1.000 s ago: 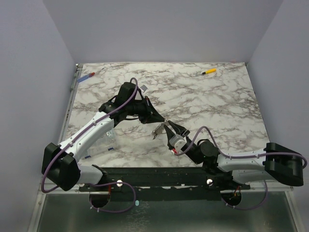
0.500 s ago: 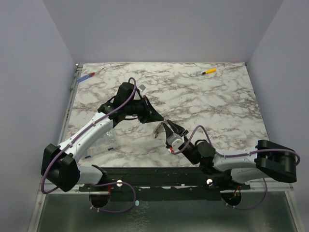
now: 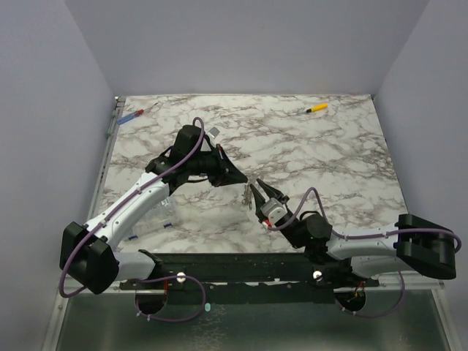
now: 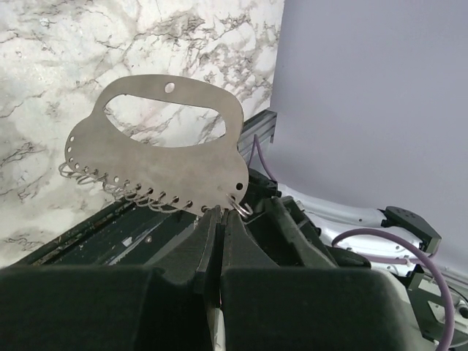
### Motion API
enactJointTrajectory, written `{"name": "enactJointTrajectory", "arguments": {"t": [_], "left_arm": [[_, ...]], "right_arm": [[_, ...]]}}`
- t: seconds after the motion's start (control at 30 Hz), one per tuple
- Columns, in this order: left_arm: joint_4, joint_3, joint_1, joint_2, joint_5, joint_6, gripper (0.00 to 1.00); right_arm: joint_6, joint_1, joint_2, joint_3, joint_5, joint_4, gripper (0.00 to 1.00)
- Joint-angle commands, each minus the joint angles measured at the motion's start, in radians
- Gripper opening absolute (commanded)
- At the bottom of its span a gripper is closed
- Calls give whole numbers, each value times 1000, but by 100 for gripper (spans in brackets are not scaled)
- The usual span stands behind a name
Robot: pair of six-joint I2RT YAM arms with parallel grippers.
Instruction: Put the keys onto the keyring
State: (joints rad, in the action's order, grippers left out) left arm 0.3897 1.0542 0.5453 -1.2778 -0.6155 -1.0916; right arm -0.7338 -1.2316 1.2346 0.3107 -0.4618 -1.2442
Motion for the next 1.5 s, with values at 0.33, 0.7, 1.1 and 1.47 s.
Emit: {"name": "enactJointTrajectory", "arguments": {"t": [0.33, 0.7, 1.1, 1.47], "left_arm": [[13, -20, 5, 33, -1, -8, 0], [14, -22, 5, 36, 13, -6, 0], [-11, -38, 5, 27, 90, 16, 0], [-105, -90, 7, 40, 194, 27, 0]], "right_arm": [[121, -2, -85, -13, 84, -11, 37], [241, -2, -77, 17, -146, -39, 51], [1299, 0, -337, 333, -459, 1030, 62], [1980, 1, -205, 554, -376, 1559, 58]]}}
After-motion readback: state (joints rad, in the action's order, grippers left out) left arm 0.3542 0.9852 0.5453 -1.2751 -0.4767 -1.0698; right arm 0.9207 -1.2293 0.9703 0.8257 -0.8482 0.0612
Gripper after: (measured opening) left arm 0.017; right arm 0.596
